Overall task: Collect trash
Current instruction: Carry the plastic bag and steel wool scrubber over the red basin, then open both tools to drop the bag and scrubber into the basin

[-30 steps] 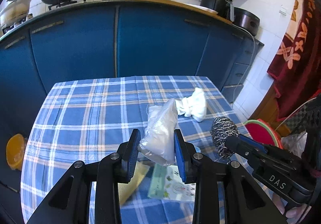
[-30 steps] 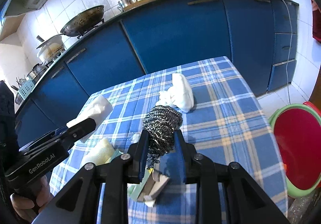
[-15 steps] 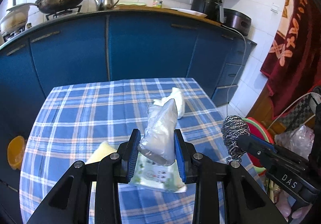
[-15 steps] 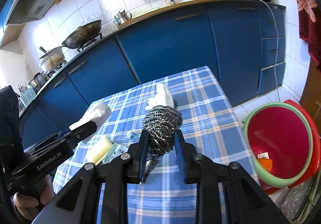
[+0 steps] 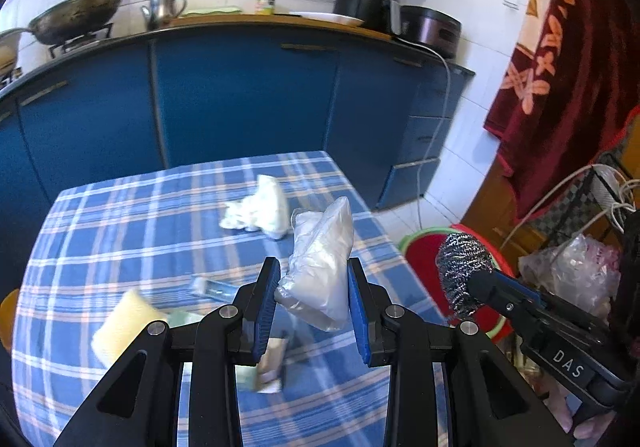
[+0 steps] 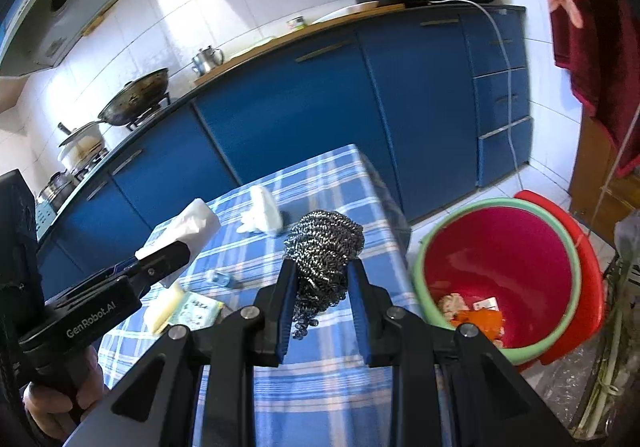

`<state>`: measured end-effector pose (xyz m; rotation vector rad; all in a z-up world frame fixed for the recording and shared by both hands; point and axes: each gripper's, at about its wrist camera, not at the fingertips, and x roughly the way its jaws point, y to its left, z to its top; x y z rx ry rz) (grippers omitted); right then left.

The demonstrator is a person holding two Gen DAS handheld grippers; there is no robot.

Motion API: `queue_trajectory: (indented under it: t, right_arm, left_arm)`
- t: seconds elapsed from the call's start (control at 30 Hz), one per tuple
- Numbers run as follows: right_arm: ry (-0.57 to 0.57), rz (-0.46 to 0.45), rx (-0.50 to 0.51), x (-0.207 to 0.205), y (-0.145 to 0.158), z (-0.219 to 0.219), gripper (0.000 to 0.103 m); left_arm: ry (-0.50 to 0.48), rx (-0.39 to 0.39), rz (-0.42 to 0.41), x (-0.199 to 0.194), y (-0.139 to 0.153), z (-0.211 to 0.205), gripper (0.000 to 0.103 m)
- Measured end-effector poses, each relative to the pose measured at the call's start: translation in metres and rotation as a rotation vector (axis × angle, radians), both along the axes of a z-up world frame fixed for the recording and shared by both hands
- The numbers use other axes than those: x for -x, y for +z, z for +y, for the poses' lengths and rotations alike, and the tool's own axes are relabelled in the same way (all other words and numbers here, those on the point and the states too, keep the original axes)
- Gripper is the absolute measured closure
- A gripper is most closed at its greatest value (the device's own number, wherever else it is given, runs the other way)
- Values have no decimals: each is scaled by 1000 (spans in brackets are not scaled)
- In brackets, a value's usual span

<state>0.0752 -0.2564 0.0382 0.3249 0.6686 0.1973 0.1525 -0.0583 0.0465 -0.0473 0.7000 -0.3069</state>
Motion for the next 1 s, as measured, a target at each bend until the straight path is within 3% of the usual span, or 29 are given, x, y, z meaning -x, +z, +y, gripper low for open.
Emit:
queue_trajectory:
  t: [0.63,1.0]
  right_arm:
    - [-178,81,0,1,-34,-81,74]
    - [-263,146,-4,-6,-62,-117,74]
  left_arm:
    - [-223,-41,69,-25,-34,-111,69]
    - [-287,-75,151,-43,-68,-154,69]
